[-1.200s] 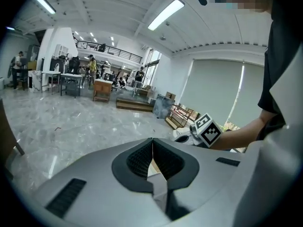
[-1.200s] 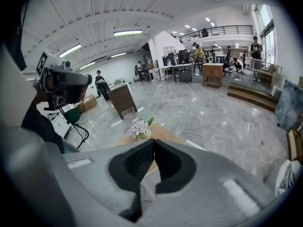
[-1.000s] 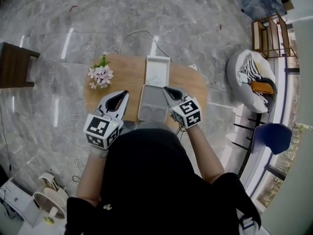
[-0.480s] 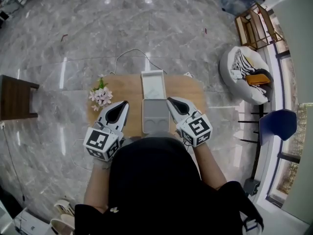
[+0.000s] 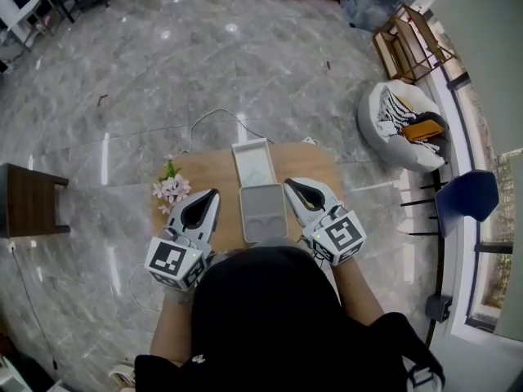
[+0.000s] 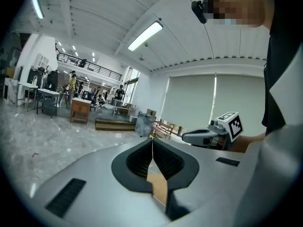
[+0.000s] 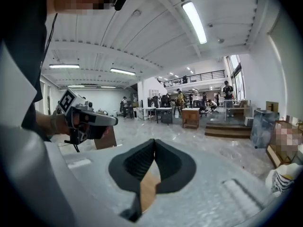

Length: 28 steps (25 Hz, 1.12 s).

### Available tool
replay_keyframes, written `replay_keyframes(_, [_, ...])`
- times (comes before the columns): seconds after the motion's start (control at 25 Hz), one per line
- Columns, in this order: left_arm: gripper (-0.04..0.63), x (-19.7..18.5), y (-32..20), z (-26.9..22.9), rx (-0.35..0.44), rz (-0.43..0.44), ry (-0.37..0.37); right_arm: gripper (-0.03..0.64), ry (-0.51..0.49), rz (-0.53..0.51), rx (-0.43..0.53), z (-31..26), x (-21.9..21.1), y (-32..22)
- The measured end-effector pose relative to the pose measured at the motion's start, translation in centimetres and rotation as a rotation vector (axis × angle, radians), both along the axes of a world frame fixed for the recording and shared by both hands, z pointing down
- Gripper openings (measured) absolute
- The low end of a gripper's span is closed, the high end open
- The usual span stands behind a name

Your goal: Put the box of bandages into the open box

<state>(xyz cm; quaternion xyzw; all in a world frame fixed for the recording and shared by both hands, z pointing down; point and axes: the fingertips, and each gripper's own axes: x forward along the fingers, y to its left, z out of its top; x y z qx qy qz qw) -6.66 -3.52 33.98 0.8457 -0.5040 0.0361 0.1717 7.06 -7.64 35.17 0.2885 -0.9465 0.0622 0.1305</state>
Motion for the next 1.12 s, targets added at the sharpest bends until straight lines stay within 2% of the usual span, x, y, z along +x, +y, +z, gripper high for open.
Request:
replay_keyframes(0.16, [0.012,0.3,-0.1,-0.3,0.033,0.040,-0.016,-0.002,0.013,0.008,0.014,-0.4,0.1,0.3])
replay_keyframes(0.36, [0.012,0.7,-0.4,-0.9,0.020,0.049,0.012,-0.002,0.020,0.021,0.023,-0.6,0.1,0.4])
replay_keyframes(0.68, [0.012,1.2,-0.6,-1.2,0.023,0.055,0.019,-0.003,0.044,0.005,0.062,-1.2,-0.2,0.5])
replay_keyframes(1.12, [0.011,1.0,0.0,-0.6,0.033,0.044,-0.008,-0.003,0.035,0.030,0.050,-0.9,0.4,0.7])
